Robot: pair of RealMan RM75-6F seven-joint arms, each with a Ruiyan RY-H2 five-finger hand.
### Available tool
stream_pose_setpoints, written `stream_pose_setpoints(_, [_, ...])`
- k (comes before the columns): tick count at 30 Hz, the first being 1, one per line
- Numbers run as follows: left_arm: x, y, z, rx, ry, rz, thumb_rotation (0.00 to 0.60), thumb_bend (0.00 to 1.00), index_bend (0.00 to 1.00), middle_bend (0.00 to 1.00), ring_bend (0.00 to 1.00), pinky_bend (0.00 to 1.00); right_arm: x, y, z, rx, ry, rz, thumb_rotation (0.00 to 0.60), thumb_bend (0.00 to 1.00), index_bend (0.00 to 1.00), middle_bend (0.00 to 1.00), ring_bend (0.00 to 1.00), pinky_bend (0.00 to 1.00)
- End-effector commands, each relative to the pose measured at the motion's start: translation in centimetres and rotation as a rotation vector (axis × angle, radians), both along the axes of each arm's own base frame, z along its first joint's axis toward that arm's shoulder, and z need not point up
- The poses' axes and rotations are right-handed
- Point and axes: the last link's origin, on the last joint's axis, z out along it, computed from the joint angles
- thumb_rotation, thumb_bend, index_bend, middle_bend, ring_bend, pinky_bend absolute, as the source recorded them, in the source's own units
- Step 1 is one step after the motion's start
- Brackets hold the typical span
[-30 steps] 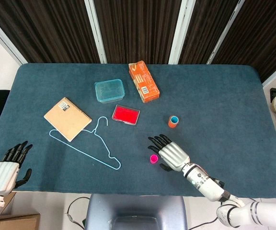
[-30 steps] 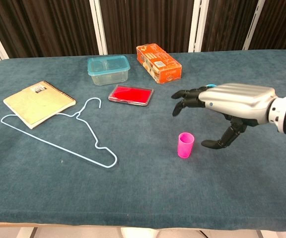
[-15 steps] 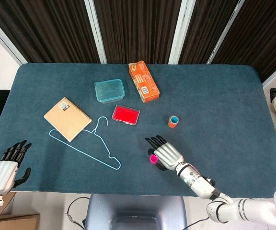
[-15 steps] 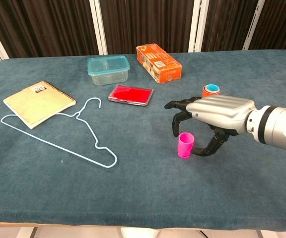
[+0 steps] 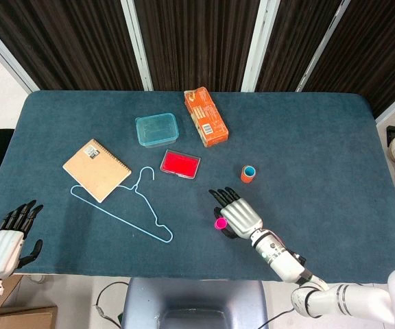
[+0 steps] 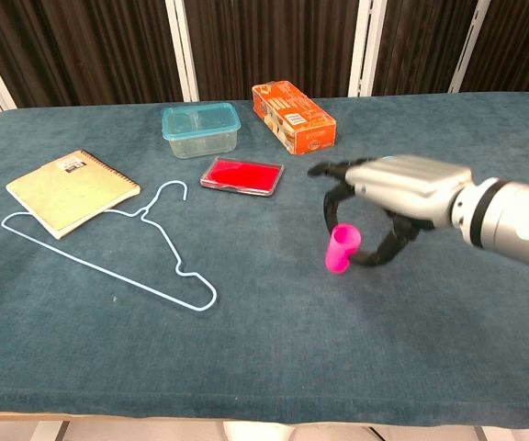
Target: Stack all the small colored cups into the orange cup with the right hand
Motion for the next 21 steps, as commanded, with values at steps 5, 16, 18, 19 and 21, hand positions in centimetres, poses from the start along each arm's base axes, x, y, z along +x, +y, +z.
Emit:
stream_pose_setpoints(5, [0.0,0.0,-0.1,-0.004,0.004,0.001,0.600,0.45,0.00,0.00,0.00,0.13,1.0,-6.0,4.8,-0.298,-0.182,-0.103,0.600,0.45,0.63,0.04,0.00,0.00])
stream_pose_setpoints(16, [0.1,0.1,-0.5,-0.013,0.016,0.003,0.600,0.45,0.00,0.00,0.00,0.13,-2.5,-9.9,5.1,-0.355,-0.033,-0.249,0.600,0.45,0.63,0.05,0.00,0.00])
stream_pose_setpoints(18, [0.0,0.2,-0.5,-0.014,0.016,0.005,0.600,0.45,0.00,0.00,0.00,0.13,-2.9,-10.0,4.9,-0.348,-0.021,-0.257,0.600,0.45,0.63,0.05,0.00,0.00])
stream_pose_setpoints(19, [0.0,0.2,-0.5,-0.015,0.017,0.005,0.600,0.45,0.00,0.00,0.00,0.13,-3.1,-10.0,4.8,-0.346,-0.020,-0.260,0.600,0.45,0.63,0.05,0.00,0.00])
stream_pose_setpoints(21, [0.0,0.2,-0.6,-0.016,0.017,0.006,0.600,0.45,0.00,0.00,0.00,0.13,-3.3,-10.0,4.7,-0.343,-0.016,-0.264,0.600,0.45,0.63,0.05,0.00,0.00])
